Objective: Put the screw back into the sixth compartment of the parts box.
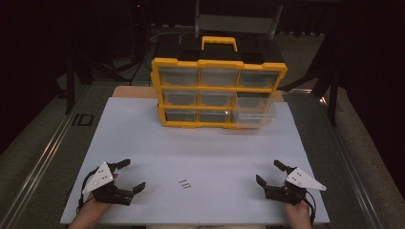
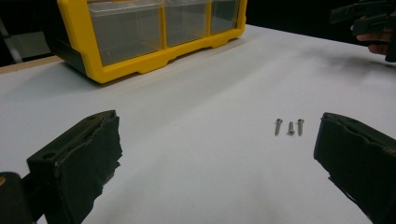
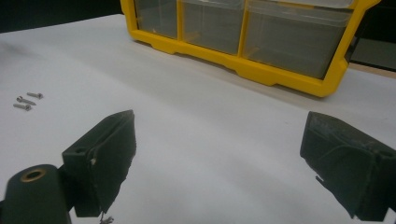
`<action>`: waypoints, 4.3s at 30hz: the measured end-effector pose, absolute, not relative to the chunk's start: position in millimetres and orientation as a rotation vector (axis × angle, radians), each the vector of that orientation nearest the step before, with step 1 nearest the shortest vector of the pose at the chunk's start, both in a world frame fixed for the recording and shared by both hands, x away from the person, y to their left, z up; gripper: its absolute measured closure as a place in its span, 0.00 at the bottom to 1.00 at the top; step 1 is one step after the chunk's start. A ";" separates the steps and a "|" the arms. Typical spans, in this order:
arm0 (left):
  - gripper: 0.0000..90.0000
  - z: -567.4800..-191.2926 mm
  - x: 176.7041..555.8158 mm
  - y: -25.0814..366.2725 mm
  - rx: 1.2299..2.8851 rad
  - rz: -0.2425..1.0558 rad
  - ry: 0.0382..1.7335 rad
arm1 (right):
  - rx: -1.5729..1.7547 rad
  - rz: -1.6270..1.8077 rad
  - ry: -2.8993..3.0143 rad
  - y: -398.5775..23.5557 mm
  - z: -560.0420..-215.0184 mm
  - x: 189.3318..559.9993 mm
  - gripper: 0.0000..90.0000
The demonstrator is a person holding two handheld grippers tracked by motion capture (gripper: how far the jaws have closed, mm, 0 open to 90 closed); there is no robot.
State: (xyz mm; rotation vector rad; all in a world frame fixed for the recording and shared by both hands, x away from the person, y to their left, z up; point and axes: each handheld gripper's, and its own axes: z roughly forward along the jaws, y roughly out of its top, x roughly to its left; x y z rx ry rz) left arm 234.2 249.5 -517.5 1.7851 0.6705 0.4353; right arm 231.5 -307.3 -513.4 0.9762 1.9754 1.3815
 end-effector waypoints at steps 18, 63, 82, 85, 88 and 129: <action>0.02 -517.5 234.7 244.3 1.778 0.432 0.658 | 0.906 1.477 1.957 -303.1 -513.0 231.4 0.12; 0.42 -492.4 278.7 153.0 2.063 0.173 0.567 | 0.884 1.509 1.979 -301.0 -511.0 228.8 0.12; 0.78 -518.8 288.1 129.4 2.227 0.055 0.552 | 0.884 1.507 1.996 -302.0 -512.0 229.1 0.12; 0.83 -521.3 288.5 126.5 2.252 0.055 0.543 | 0.887 1.508 1.996 -302.3 -512.0 229.3 0.12; 0.87 -523.2 289.1 124.1 2.265 0.047 0.534 | 0.890 1.512 1.994 -302.7 -511.8 229.1 0.12; 0.99 -478.7 307.2 119.4 2.219 0.043 0.522 | 0.895 1.513 1.993 -303.3 -512.4 230.5 0.12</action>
